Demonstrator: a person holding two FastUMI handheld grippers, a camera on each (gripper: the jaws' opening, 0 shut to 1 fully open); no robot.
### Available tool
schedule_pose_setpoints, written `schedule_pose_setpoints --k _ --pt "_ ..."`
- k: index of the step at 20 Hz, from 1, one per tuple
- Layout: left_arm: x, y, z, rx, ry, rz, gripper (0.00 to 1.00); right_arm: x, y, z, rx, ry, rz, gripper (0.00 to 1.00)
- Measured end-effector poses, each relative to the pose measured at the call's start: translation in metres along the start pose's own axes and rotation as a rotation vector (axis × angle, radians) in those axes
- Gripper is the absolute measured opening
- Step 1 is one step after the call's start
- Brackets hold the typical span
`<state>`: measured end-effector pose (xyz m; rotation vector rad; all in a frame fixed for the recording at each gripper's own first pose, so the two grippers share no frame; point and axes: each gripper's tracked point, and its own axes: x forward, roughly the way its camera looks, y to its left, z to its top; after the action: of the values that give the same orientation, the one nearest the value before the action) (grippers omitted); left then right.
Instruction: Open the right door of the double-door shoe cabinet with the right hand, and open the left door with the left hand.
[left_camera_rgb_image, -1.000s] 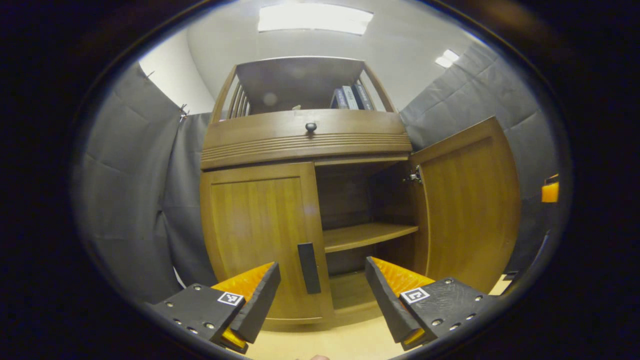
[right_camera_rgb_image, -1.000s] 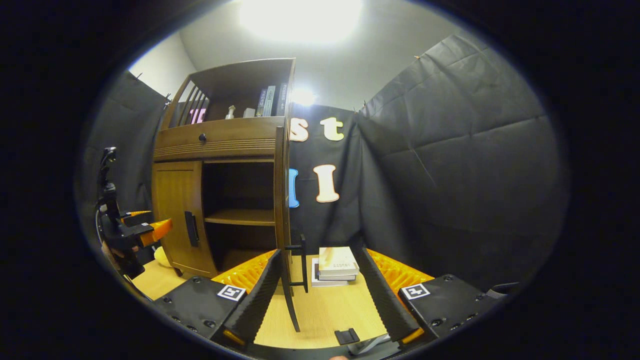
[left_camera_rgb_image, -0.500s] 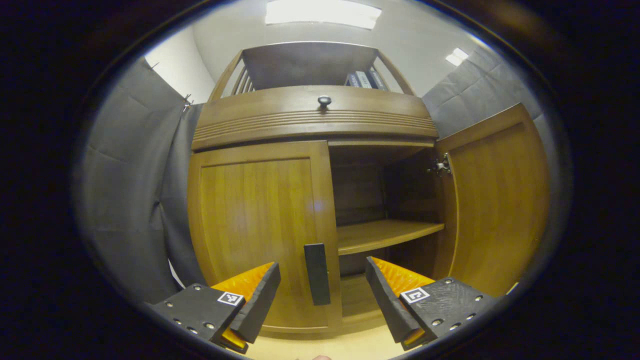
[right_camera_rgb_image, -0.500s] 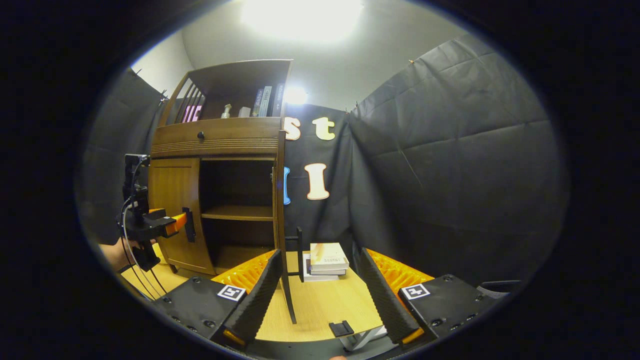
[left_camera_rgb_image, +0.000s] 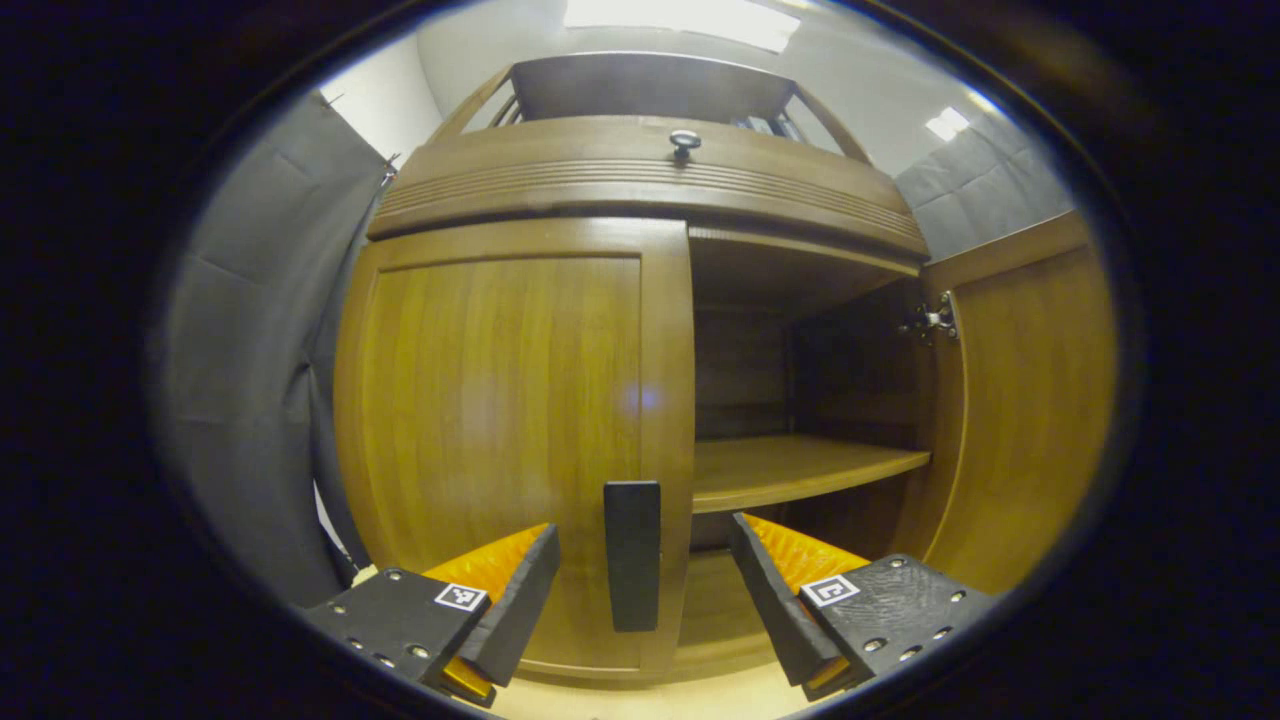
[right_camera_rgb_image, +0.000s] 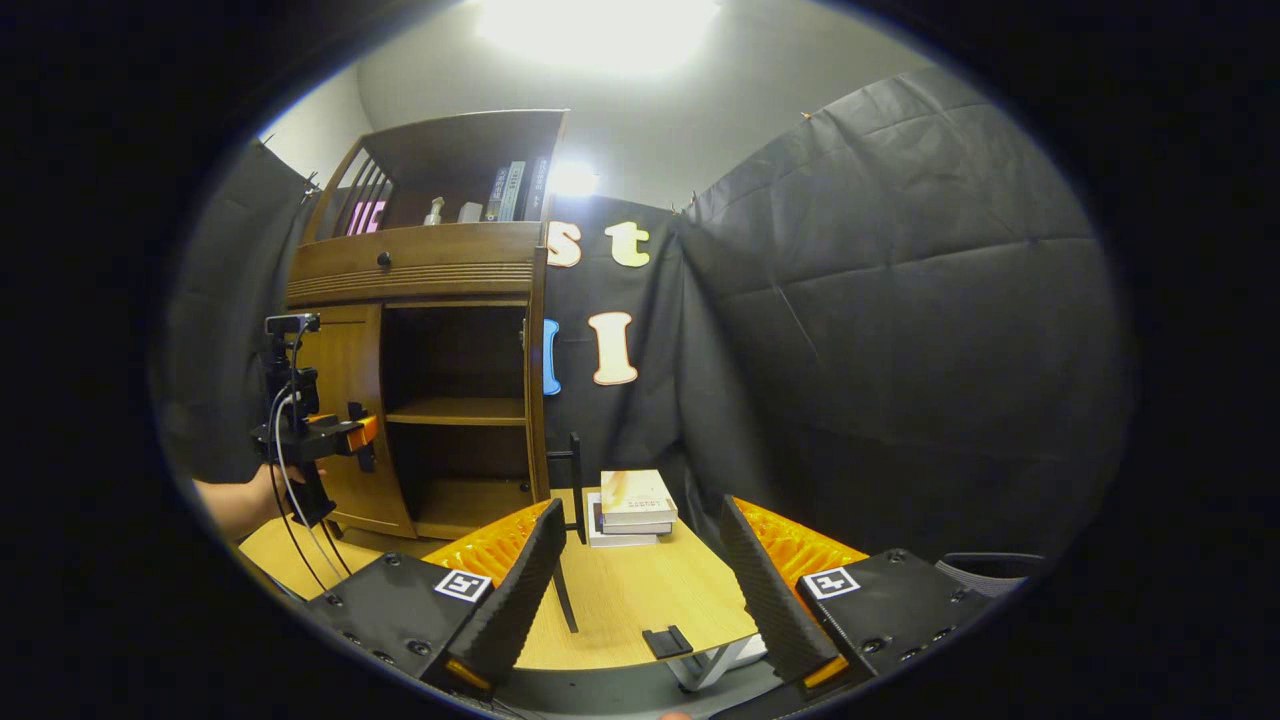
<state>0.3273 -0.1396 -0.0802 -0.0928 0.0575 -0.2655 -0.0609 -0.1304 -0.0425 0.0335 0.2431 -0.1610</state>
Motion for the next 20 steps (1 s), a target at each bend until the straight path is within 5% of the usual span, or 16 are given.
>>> schedule_pose_setpoints --k 7,13,15,20 --pt "0.019 0.009 -0.027 0.020 0.046 0.018 0.89 0.001 -0.004 -0.002 -0.009 0.011 -0.008 0.92" --pt "0.050 0.006 -0.040 0.007 0.069 -0.004 0.42 0.007 0.001 -0.003 -0.007 0.011 0.009 0.92" --pt "0.023 0.009 -0.036 0.029 0.080 0.013 0.26 0.010 0.005 -0.003 -0.008 0.009 0.021 0.92" --pt "0.018 0.010 -0.036 -0.002 0.112 0.000 0.22 0.014 0.011 -0.002 0.002 -0.003 0.050 0.92"
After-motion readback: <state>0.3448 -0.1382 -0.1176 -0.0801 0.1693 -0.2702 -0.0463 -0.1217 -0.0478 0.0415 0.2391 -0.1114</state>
